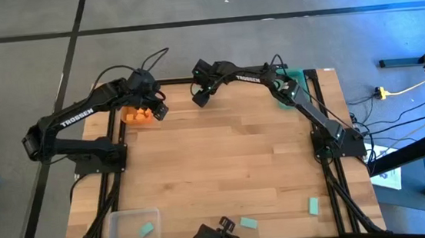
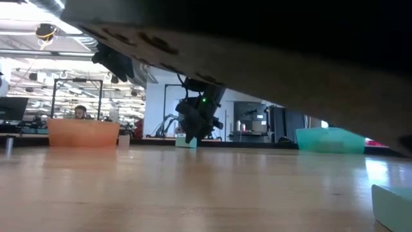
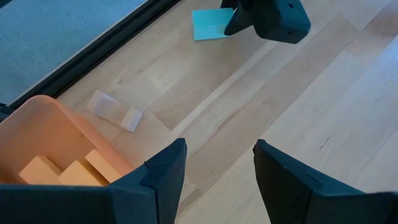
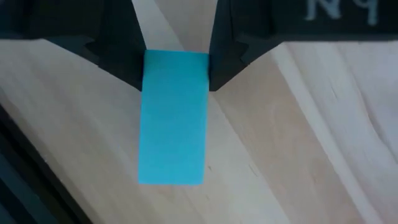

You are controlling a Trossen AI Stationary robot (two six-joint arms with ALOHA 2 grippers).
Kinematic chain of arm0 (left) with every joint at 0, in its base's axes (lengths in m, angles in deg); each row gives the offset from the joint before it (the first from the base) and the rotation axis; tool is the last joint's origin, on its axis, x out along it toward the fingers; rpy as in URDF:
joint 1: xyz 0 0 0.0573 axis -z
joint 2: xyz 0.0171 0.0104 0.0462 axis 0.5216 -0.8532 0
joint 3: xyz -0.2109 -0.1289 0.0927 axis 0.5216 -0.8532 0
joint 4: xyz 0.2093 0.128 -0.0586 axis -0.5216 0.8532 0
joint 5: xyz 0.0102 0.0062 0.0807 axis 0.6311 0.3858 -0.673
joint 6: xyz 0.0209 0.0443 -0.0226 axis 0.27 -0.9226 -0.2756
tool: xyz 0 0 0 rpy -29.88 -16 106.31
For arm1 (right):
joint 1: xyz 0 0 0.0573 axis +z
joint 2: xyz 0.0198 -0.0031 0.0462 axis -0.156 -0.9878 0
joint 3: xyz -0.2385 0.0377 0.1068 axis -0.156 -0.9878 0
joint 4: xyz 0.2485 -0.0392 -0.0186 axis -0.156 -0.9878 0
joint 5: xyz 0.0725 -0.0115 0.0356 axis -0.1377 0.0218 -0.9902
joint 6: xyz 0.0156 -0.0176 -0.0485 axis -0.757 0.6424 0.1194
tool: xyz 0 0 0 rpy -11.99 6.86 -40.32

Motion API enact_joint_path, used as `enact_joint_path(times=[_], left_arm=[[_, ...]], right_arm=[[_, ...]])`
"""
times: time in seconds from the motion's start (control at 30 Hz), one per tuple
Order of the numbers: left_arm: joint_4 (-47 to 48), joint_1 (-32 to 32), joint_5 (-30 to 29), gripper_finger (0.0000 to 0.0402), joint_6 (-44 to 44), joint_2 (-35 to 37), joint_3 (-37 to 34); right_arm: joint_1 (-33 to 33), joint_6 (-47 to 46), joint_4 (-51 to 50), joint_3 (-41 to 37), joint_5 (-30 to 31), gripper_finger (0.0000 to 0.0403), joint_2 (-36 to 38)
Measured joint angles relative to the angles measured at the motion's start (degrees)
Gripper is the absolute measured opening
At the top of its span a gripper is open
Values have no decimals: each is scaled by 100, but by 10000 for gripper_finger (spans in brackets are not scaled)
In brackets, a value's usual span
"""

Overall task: Sort & place blocks by color
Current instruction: Put the blue block into the transparent bin

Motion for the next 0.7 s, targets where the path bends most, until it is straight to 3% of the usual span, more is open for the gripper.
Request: enact_joint_path(times=[0.27, 0.7], left_arm=[[2, 0, 0, 179, 0, 0, 0], [4, 0, 20, 179, -151, -1, 0]], right_arm=[[0, 49, -11, 3, -14, 140, 2], [36, 635, -876, 974, -756, 137, 34]])
